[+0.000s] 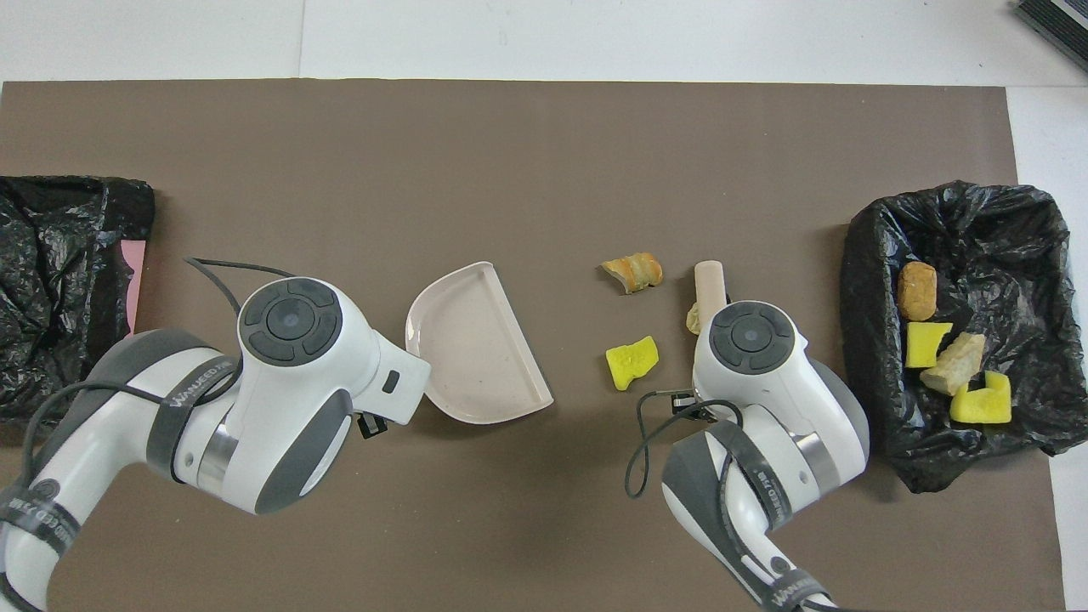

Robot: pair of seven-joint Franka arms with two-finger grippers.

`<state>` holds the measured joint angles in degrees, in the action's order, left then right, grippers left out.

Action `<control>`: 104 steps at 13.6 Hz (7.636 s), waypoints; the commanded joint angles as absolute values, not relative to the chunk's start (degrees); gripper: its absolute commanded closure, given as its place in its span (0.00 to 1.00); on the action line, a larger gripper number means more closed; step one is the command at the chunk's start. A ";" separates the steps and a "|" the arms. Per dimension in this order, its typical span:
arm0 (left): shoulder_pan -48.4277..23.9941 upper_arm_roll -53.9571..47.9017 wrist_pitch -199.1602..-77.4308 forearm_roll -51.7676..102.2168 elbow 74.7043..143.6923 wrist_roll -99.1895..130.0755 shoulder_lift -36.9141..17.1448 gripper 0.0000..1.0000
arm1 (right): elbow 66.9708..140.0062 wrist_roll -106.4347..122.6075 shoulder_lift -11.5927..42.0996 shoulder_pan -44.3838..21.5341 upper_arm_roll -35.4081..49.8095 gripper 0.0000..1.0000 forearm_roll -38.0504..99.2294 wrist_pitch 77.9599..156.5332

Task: Sweep and dump trash in bin
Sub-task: 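Sweep the bread and sponge toward the dustpan with the right gripper's brush, then brush the remaining bread chunk into the dustpan with the right gripper, then carry the loaded dustpan to the bag nearest the left gripper, then tip the dustpan over the bag while the right gripper lays down the brush, then lift the empty dustpan from the bag with the left gripper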

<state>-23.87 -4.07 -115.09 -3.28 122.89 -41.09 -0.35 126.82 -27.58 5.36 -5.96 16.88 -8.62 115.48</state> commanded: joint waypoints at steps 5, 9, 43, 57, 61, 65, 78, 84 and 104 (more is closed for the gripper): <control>-27.42 -3.78 -122.25 -7.03 129.90 -41.66 2.90 1.00 | 121.20 -22.08 9.23 -14.23 17.58 1.00 2.26 116.37; -27.16 -3.87 -122.69 -6.94 131.31 -41.66 3.69 1.00 | 119.45 -10.76 9.23 -18.71 17.58 1.00 13.94 116.37; -24.00 -3.69 -125.51 -6.86 131.22 -39.73 2.90 1.00 | 99.58 3.87 19.08 -14.07 17.58 1.00 14.15 99.15; -9.69 -3.52 -119.28 -6.86 121.39 -57.10 3.43 1.00 | 103.18 -30.39 15.90 -21.25 17.58 1.00 9.22 102.30; 0.41 -3.25 -111.90 -6.33 114.80 -72.64 3.78 1.00 | 103.18 -40.41 18.63 -29.69 17.58 1.00 10.54 105.64; 11.48 -3.16 -109.60 -6.15 110.40 -85.75 3.78 1.00 | 103.27 -43.77 19.51 -34.27 17.58 1.00 14.59 107.66; 33.75 -2.64 -120.75 -16.32 94.06 -94.92 -8.33 1.00 | 101.61 -46.23 18.55 -34.28 17.31 0.00 13.37 105.31; 33.05 -2.64 -126.21 -31.55 94.39 -93.52 -9.05 1.00 | 95.01 -37.13 16.01 -27.35 17.14 0.00 8.97 94.32; 25.84 -3.78 -110.85 -30.89 94.39 -88.88 -1.76 1.00 | 86.49 -2.90 3.69 -0.50 6.54 0.00 -0.18 83.76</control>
